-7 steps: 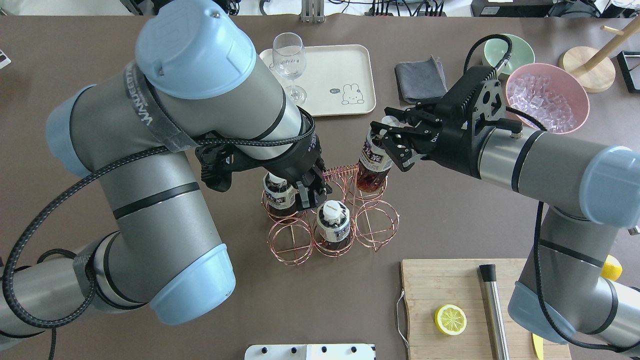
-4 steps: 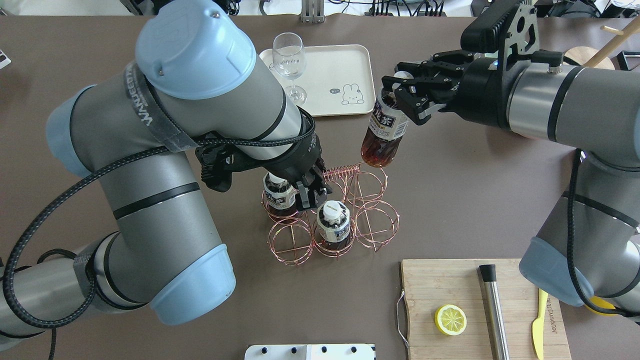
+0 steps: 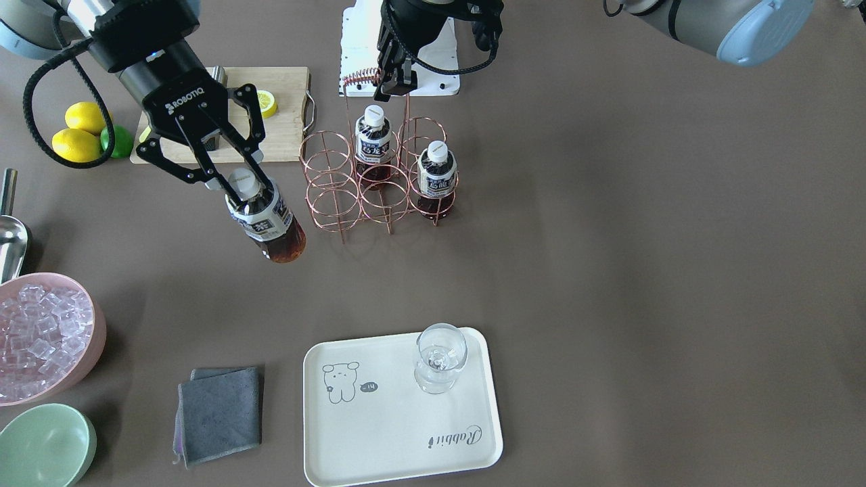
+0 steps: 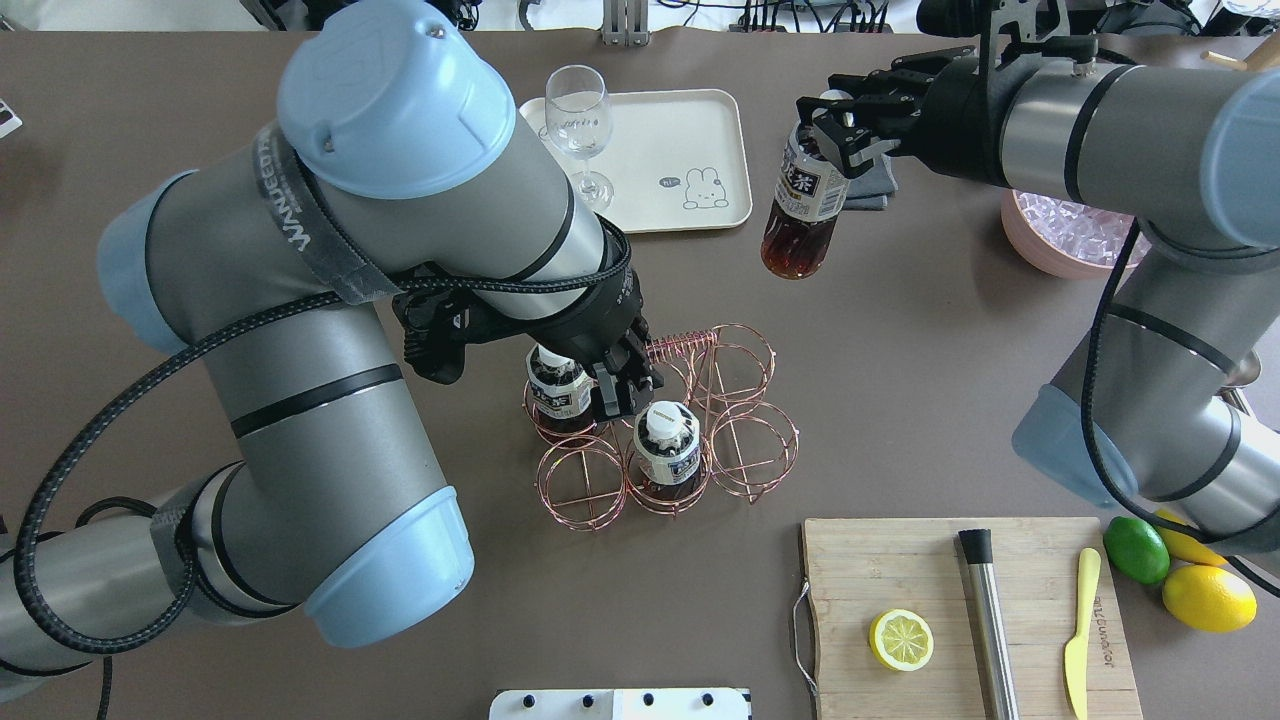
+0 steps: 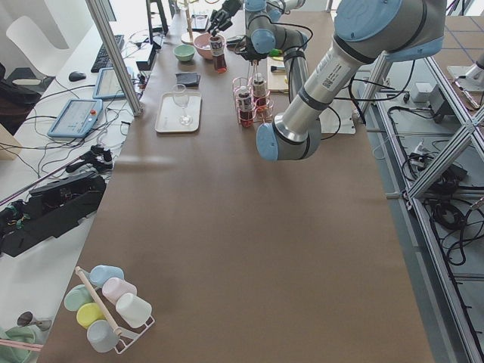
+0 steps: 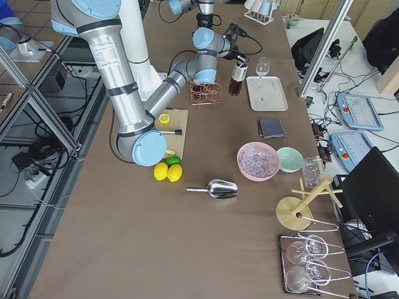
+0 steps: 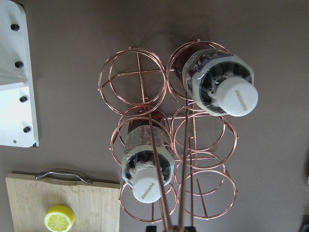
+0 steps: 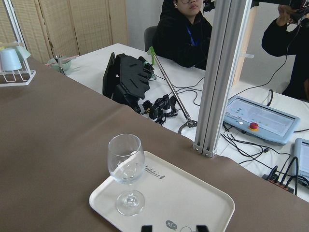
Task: Take tea from basket to plate
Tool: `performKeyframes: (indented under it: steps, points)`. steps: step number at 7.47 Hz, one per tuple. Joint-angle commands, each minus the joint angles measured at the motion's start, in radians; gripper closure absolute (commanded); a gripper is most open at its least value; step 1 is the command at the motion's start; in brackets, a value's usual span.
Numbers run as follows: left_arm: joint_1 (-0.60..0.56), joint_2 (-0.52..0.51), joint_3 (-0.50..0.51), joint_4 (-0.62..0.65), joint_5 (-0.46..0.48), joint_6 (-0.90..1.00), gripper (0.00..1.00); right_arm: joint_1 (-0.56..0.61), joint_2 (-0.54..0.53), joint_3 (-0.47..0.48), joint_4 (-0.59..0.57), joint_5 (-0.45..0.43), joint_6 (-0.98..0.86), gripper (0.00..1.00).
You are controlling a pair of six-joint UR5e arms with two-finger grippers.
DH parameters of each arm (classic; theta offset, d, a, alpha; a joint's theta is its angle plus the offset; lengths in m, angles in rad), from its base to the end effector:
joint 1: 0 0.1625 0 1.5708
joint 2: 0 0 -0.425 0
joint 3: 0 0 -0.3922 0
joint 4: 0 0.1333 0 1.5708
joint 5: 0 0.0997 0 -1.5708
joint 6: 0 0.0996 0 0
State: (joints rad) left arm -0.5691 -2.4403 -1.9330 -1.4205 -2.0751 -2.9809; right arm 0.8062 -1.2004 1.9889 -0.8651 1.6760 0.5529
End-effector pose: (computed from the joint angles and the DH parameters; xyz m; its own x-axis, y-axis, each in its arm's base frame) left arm 0.4418 -0.3838 0.0198 -0.0477 -0.9954 0.0830 0.4089 -0.0953 -0.9076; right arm -0.2829 -0.4724 0.1887 0.5769 -0.6211 0.5304 -0.2937 0.4482 0.8443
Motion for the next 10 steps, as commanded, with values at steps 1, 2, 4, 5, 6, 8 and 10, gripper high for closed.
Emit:
performKeyframes:
  steps: [1,2,4,5,6,8,10]
  points:
    - [0.002,0.0,0.002,0.0,0.0,0.0,1.0,0.089,0.079,-0.19,-0.002,-0.012,0.03,1.0]
    - [0.002,0.0,0.008,0.0,0.0,0.0,1.0,0.103,0.135,-0.282,-0.002,-0.068,0.059,1.0]
    - [0.002,0.0,0.014,0.0,0.0,0.0,1.0,0.108,0.249,-0.453,0.033,-0.168,0.146,1.0]
    - [0.002,-0.002,0.023,-0.003,0.0,0.0,1.0,0.107,0.293,-0.54,0.11,-0.195,0.223,1.0]
    - [0.003,-0.002,0.023,-0.005,0.0,0.0,1.0,0.1,0.329,-0.58,0.119,-0.22,0.249,1.0]
    - [0.003,-0.002,0.023,-0.005,0.0,0.0,1.0,0.016,0.343,-0.598,0.121,-0.356,0.283,1.0]
    - [0.003,-0.002,0.022,-0.003,0.0,0.0,1.0,-0.054,0.351,-0.624,0.121,-0.456,0.292,1.0]
